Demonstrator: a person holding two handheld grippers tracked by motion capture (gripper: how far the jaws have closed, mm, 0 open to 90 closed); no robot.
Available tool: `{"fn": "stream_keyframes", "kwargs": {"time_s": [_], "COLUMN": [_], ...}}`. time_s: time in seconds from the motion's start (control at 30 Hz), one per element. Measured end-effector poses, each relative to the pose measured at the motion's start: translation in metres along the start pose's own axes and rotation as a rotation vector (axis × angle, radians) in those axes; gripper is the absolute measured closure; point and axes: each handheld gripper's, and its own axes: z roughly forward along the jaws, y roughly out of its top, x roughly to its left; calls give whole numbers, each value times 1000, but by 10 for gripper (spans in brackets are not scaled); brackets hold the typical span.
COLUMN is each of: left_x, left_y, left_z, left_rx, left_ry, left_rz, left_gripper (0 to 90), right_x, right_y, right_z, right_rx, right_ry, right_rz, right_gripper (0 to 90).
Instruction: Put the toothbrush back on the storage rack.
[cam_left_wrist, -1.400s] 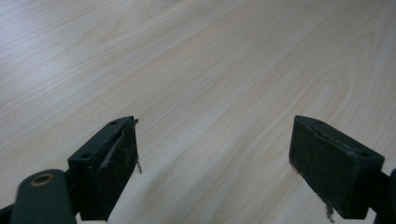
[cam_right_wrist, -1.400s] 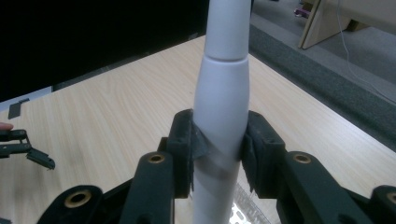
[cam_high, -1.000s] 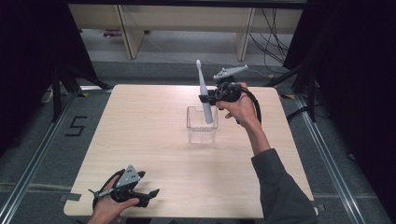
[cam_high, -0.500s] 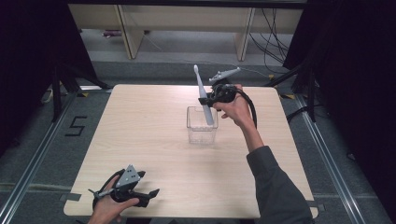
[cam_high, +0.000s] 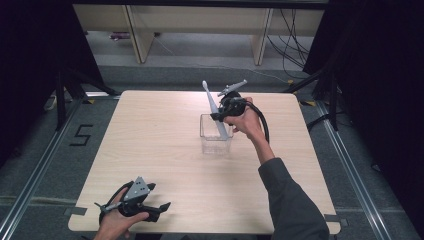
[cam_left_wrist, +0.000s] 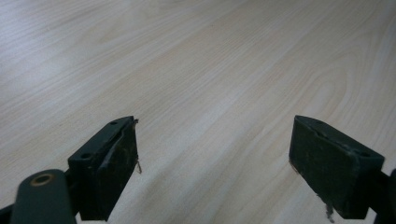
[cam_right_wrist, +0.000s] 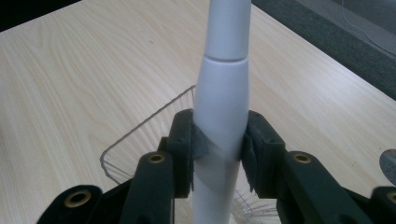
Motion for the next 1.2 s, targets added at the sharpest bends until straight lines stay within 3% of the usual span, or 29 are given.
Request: {"fn": "stream_keyframes", "kwargs": {"time_s": [0.07, 0.2, 0.23, 0.3, 0.37, 0.6, 0.77, 0.83, 0.87, 0.9, 0.93, 1.0, 1.03, 1.17, 1.2], "left_x": [0, 0, 0, 0, 0, 0, 0, 0, 0, 0, 0, 0, 0, 0, 0], "left_y": [0, 0, 0, 0, 0, 0, 0, 0, 0, 0, 0, 0, 0, 0, 0], "left_z": [0, 0, 0, 0, 0, 0, 0, 0, 0, 0, 0, 0, 0, 0, 0], "left_rx": [-3, -3, -4, -3, -2, 0, -2, -2, -2, -2, -2, -3, -3, -4, -2], "left_ry": [-1, 0, 0, 0, 2, 1, 1, 2, 2, 2, 1, 1, 2, 0, 1], "left_rz": [1, 1, 1, 1, 0, 0, 1, 0, -1, -1, 0, 0, -1, 0, -1], "left_gripper": [150, 150, 150, 150, 150, 150, 150, 150, 150, 150, 150, 150, 150, 150, 150], "right_x": [1, 4, 2, 4, 3, 5, 5, 6, 10, 10, 8, 9, 11, 11, 13], "right_y": [0, -1, -1, -2, -3, -9, -10, -10, -10, -10, -10, -11, -11, -12, -12], "right_z": [3, 5, 6, 7, 10, 17, 24, 26, 25, 27, 29, 31, 31, 35, 34], "right_rx": [-10, 36, 20, 36, 34, 69, 89, 102, 137, 137, 124, 145, 167, 169, 193], "right_ry": [-16, -14, -10, -5, -1, -4, -2, -3, -9, -12, -4, -5, -12, 0, -2], "right_rz": [-6, 16, -17, 12, -11, 13, -42, -29, 23, 28, -22, -24, 5, -32, -3], "right_gripper": [673, 673, 672, 672, 672, 673, 672, 672, 672, 672, 672, 672, 672, 672, 672]}}
